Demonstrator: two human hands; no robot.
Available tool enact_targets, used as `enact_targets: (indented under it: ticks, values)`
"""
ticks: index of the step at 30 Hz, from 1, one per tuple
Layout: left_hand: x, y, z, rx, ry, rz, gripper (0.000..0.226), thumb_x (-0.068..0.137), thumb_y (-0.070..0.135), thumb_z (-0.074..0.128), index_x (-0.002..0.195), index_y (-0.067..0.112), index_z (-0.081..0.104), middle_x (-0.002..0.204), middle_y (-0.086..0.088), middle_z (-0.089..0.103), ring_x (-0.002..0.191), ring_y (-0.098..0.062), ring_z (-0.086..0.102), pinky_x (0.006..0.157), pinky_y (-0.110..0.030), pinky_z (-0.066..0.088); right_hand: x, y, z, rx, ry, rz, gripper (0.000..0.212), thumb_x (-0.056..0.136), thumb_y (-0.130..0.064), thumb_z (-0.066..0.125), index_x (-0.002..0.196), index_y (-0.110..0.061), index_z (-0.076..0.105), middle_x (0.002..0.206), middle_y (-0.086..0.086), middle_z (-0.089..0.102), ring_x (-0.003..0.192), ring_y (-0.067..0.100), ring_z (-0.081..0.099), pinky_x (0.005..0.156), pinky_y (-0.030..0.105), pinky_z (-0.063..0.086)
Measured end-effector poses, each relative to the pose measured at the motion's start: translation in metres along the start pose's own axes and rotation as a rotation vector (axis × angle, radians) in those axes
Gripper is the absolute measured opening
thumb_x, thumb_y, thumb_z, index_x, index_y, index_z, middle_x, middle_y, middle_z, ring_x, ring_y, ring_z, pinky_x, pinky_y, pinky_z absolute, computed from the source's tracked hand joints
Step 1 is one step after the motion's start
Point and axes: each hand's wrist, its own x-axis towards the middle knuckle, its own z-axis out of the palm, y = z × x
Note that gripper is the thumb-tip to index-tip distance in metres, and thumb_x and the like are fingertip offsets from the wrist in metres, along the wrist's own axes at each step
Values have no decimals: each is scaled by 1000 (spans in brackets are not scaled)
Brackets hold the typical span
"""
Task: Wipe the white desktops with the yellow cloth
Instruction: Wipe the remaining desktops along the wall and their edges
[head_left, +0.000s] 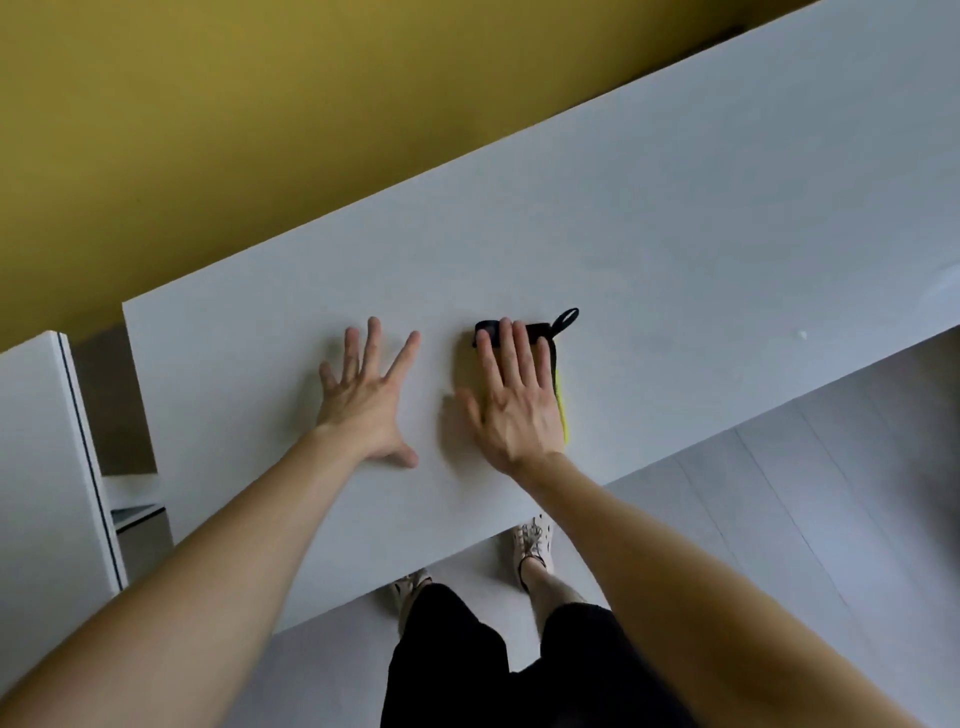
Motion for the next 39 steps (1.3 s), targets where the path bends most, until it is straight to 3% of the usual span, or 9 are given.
enact_targets:
  ticks: [6, 14, 18, 22, 25, 28, 32, 36, 39]
  values:
    - [23, 9, -9, 65, -57, -57, 179, 41, 68, 102, 156, 50, -34, 174, -12, -28, 164, -49, -10, 117, -70, 39, -15, 81, -22, -22, 0, -263, 84, 99, -42, 56, 173, -24, 22, 181, 9, 13, 169, 27, 8, 136, 53, 9]
    - [21, 9, -8, 114, -8, -22, 179, 43, 73, 99, 157, 47, -36, 175, -16, -25, 163, -51, -5, 116, -67, 42, 70, 117, -43, -69, 102, 205, 82, 106, -60, 43, 172, -16, 22, 179, 22, 14, 167, 41, 8, 135, 58, 4]
    - [18, 10, -12, 99, -14, -17, 178, 43, 70, 101, 159, 47, -33, 175, -16, -27, 163, -50, -7, 117, -69, 40, 12, 13, -15, -9, -29, -198, 74, 110, -47, 41, 173, -15, 21, 179, 21, 15, 168, 39, 6, 133, 61, 8]
    - [18, 10, -13, 86, 1, -22, 180, 41, 71, 101, 158, 48, -34, 175, -15, -27, 164, -50, -8, 117, -68, 40, 35, 43, -19, -14, -62, -520, 64, 111, -37, 47, 170, -19, 33, 174, 18, 33, 164, 38, 25, 135, 55, 14]
    - [18, 8, -10, 100, 4, -17, 180, 44, 73, 99, 157, 46, -38, 174, -16, -28, 164, -50, -8, 118, -66, 41, 97, 127, -42, 23, 121, -280, 62, 105, -33, 55, 163, -13, 46, 160, 24, 49, 151, 48, 43, 131, 56, 23]
    - [19, 7, -8, 84, 1, -14, 179, 47, 72, 99, 156, 44, -40, 174, -16, -30, 163, -50, -11, 119, -67, 39, 140, 181, -66, -28, 92, 148, 77, 97, -40, 52, 168, -20, 33, 172, 25, 31, 163, 45, 23, 135, 55, 9]
    - [16, 8, -11, 81, -50, -8, 178, 48, 72, 98, 158, 42, -39, 173, -17, -31, 163, -53, -12, 119, -69, 37, 123, 112, -47, -34, 96, 50, 88, 89, -43, 59, 167, -13, 33, 170, 28, 30, 159, 51, 24, 132, 62, 11]
    - [18, 2, -26, -84, 60, -15, 116, 79, 56, 83, 168, 35, 10, 176, -14, 12, 159, -45, 21, 119, -59, 42, 64, 10, -19, 21, -79, -431, 73, 101, -38, 53, 168, -14, 36, 173, 23, 29, 164, 43, 20, 133, 59, 12]
    - [45, -12, -37, -177, 343, -21, 62, 94, 33, 55, 154, 20, 46, 142, -12, 58, 132, -39, 52, 102, -55, 49, 79, 32, -25, 1, -105, -589, 66, 107, -39, 51, 168, -21, 37, 175, 17, 30, 165, 36, 22, 134, 57, 14]
